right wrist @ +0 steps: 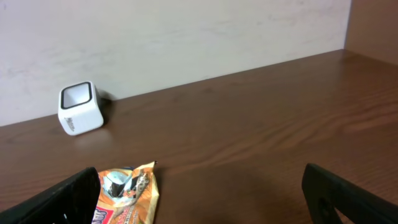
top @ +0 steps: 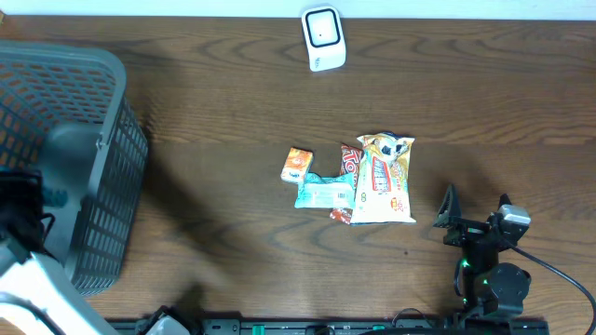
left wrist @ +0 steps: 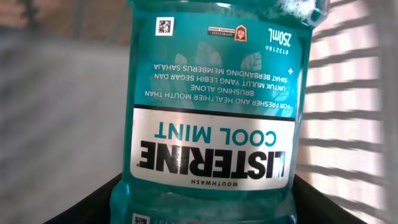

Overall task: Scan the item barcode
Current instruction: 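Grasp the teal Listerine Cool Mint bottle with the left gripper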

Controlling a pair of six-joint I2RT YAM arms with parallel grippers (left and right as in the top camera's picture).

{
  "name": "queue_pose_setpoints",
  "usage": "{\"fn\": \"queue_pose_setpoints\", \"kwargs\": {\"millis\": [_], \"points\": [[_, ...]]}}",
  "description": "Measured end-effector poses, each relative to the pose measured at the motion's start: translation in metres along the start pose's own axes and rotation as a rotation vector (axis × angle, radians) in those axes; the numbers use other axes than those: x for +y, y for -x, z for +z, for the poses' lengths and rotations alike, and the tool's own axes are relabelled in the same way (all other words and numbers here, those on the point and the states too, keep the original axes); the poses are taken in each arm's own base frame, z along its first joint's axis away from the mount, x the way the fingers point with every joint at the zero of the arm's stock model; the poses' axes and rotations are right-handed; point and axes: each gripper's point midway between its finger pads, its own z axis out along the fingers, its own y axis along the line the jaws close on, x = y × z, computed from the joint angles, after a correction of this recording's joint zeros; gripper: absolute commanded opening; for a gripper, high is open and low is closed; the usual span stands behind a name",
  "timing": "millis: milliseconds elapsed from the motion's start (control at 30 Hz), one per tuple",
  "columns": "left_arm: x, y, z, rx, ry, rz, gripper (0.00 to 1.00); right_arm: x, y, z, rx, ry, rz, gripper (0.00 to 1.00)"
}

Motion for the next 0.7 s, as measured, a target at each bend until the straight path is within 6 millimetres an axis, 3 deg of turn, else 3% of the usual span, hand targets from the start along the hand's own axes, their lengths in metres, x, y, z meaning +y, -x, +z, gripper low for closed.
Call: {"fn": "queue_pose_setpoints", "kwargs": {"millis": [167,333,533,700], "points": [[-0.051,0.006,-0.059,-0.08,-0.246,0.005,0.51,0.0,0.0,0.0,0.0,0.0,0.0,0.99],[-0.101,-0.02,-0.11,-0.028,-0.514,0.026,0.51,0.0,0.0,0.0,0.0,0.0,0.0,0.99],[-0.138,-0.088,-0.144,0.209,-0.704,0.121,0.52,0.0,0.0,0.0,0.0,0.0,0.0,0.99],[-0.151,-0.156,-0.159,0.448,-0.771,0.249,0.52,0.0,0.0,0.0,0.0,0.0,0.0,0.99]]}}
